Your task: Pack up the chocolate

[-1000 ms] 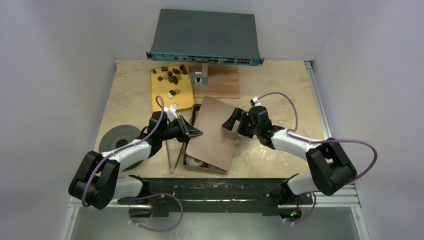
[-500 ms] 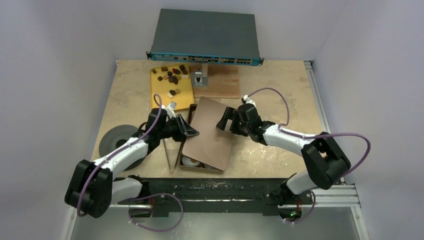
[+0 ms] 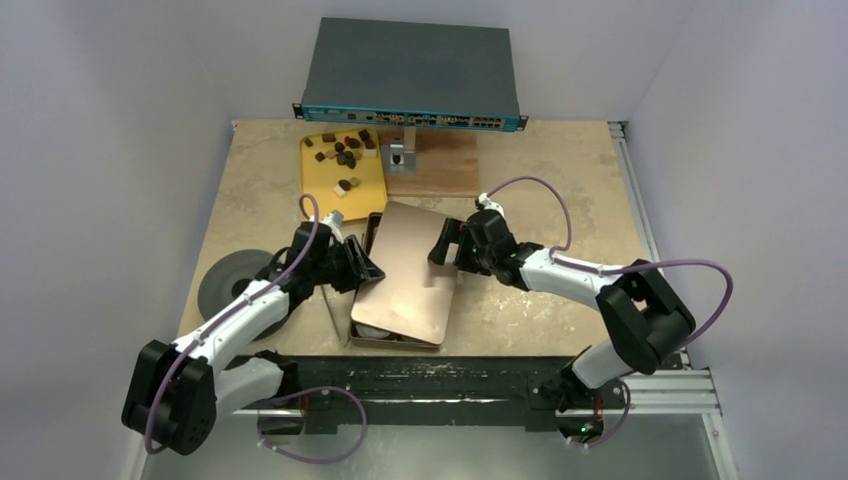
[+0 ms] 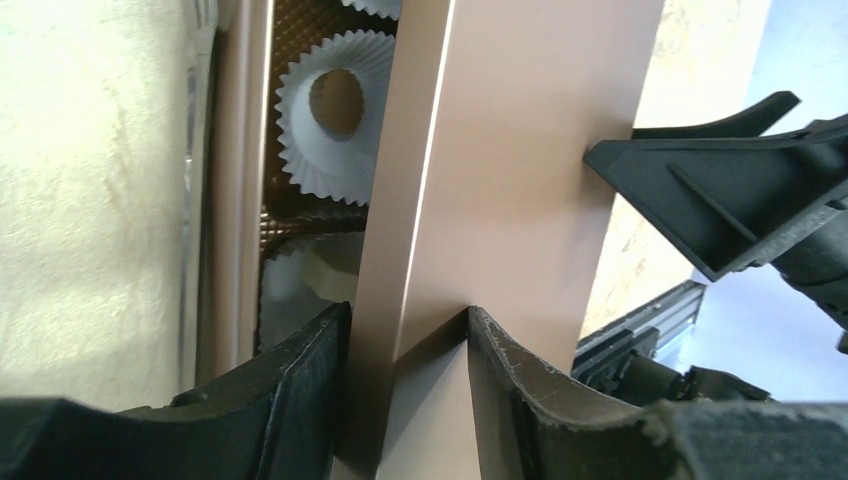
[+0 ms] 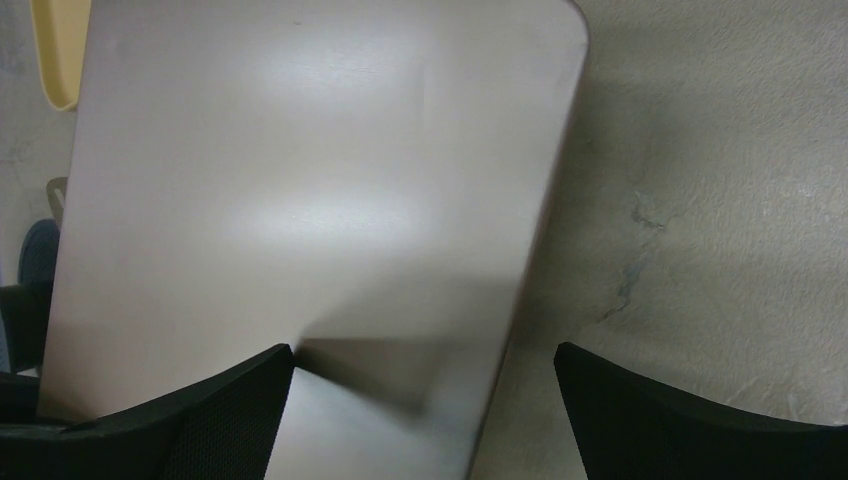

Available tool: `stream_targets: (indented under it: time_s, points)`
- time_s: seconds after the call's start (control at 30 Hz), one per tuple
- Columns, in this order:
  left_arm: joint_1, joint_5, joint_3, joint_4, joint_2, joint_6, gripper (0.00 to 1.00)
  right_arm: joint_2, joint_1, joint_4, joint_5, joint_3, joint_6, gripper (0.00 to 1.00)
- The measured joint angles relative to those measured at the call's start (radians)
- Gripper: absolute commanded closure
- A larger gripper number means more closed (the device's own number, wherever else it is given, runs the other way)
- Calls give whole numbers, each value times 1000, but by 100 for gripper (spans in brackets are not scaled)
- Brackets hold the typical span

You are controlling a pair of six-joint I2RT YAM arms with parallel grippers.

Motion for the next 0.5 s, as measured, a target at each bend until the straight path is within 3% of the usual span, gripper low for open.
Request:
stream_targets:
  time_s: [0.5]
  points:
    - [0, -131, 18, -170, -90, 57, 50, 32, 24, -16, 12, 35, -8, 3]
